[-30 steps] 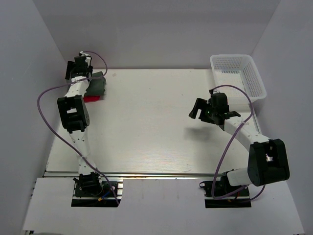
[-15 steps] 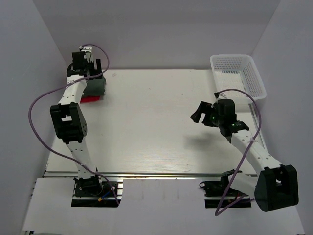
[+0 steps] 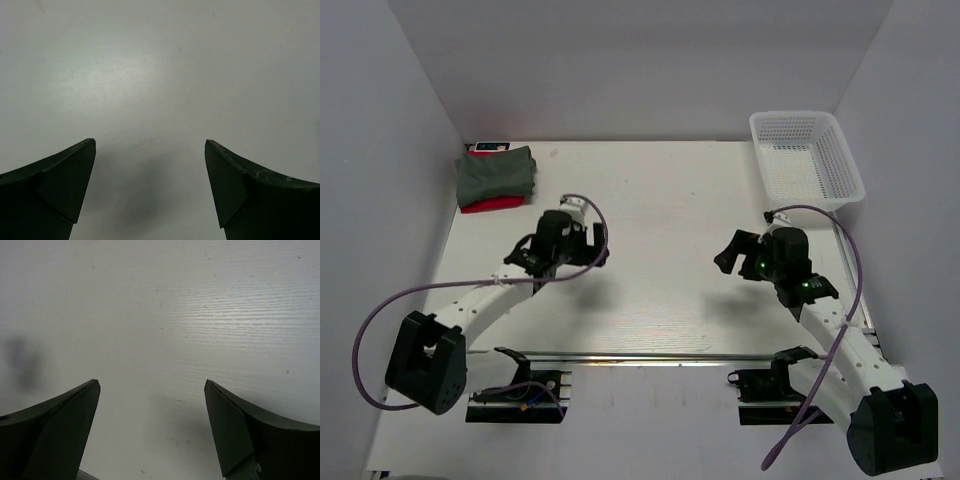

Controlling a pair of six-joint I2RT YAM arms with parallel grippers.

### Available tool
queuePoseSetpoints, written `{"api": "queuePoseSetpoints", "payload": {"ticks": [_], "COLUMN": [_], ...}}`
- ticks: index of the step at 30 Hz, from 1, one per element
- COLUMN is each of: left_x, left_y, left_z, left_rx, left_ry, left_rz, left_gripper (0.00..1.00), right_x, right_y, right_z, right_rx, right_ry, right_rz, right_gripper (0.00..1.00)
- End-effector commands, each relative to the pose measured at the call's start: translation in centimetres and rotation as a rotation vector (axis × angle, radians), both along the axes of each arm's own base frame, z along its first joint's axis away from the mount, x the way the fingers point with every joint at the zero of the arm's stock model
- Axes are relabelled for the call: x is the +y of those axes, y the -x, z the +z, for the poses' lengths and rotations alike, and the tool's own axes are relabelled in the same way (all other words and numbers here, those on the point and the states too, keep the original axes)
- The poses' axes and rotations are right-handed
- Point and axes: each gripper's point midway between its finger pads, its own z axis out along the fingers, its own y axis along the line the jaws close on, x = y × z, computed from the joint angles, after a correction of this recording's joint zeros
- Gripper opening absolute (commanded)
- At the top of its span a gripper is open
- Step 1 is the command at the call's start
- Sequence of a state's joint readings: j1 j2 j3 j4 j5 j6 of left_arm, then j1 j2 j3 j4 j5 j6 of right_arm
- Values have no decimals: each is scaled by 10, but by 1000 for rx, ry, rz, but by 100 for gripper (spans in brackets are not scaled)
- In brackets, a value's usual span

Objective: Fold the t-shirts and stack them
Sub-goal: Put the neatly folded tshirt into the corner of the board with the left arm

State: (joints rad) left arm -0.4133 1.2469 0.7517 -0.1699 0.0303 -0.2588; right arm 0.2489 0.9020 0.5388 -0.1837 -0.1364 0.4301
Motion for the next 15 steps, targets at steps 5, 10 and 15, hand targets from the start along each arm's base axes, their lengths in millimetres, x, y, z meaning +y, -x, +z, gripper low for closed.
{"api": "queuePoseSetpoints", "payload": {"ticks": [5,10,15], "left_x": [-2,-9,-10], "left_y": [28,35,39], "left_z": [10,18,19], "left_rx": [-72,-119,-135], "left_ry": [-42,-41,-69], "left_rz": [81,43,44], "left_gripper": [100,100,100], "right_x": [-8,-11,-5], "right_y": [15,15,16], "right_z": [-9,-10,-9], "right_rx": [-29,-41,-66], "right_ry": [2,-1,-26], "right_rz": [-25,-41,-11], "right_gripper": [91,91,91]}}
